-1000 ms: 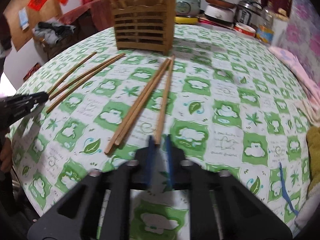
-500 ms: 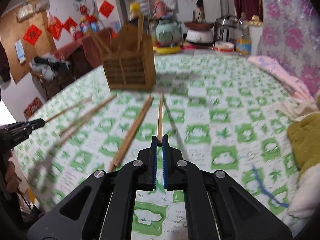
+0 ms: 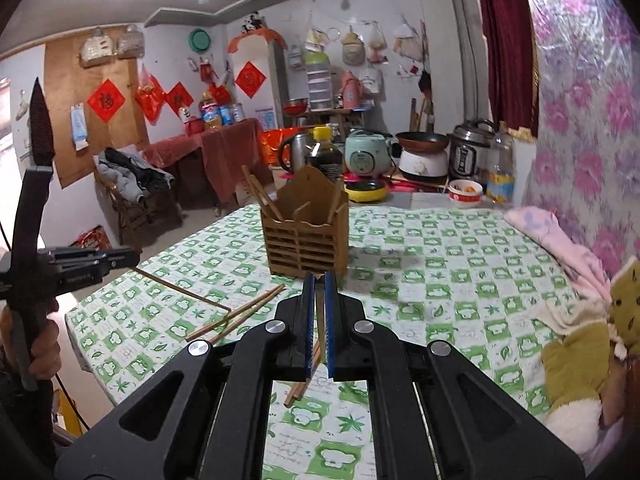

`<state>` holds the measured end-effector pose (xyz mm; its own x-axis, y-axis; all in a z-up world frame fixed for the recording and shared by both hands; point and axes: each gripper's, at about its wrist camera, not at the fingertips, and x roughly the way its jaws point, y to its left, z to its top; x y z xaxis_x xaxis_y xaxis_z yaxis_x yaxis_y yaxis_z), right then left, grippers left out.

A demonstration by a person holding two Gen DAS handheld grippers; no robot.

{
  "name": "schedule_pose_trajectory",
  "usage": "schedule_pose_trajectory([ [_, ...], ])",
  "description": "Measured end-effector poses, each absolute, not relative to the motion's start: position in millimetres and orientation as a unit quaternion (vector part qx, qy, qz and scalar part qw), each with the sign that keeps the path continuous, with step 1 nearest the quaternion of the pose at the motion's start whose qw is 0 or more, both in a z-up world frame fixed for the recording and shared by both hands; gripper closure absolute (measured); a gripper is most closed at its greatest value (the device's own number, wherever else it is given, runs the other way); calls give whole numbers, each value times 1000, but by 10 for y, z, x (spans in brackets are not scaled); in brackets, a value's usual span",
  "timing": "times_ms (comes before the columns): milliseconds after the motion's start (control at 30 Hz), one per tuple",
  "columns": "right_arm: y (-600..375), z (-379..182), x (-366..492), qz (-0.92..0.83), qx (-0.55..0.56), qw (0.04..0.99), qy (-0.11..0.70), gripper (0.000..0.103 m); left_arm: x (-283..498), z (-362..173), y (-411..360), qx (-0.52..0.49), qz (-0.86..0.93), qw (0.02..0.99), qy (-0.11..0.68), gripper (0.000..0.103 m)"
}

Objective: Organize utensils
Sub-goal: 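Carry both held chopsticks into the wooden holder and open both tools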

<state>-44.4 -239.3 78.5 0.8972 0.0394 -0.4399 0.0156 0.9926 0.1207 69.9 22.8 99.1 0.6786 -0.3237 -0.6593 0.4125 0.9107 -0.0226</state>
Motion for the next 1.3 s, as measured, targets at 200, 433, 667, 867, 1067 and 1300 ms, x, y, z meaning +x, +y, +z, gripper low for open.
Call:
schedule_pose_trajectory([
  [200, -2334, 917, -276, 12, 44, 975, 219, 97, 890, 1183, 86, 77, -212, 912, 342, 97],
  [433, -2398, 1109, 56, 19, 52, 977, 206, 97, 1325, 1400, -161, 83, -219, 911, 340, 97],
  [667, -2478, 1370, 423, 26, 66, 981, 181, 97, 1720, 1782, -401, 80, -219, 920, 315, 97],
  [867, -2476, 1652, 834, 29, 67, 985, 155, 97, 2088, 2197, -600, 61, -215, 935, 274, 97],
  [1067, -2462, 1873, 1239, 26, 66, 989, 130, 97, 2492, 2399, -765, 38, -211, 946, 244, 97],
  [1300, -2388, 1784, 1734, 5, 48, 993, 109, 97, 2872, 2104, -968, 24, -212, 950, 229, 97],
])
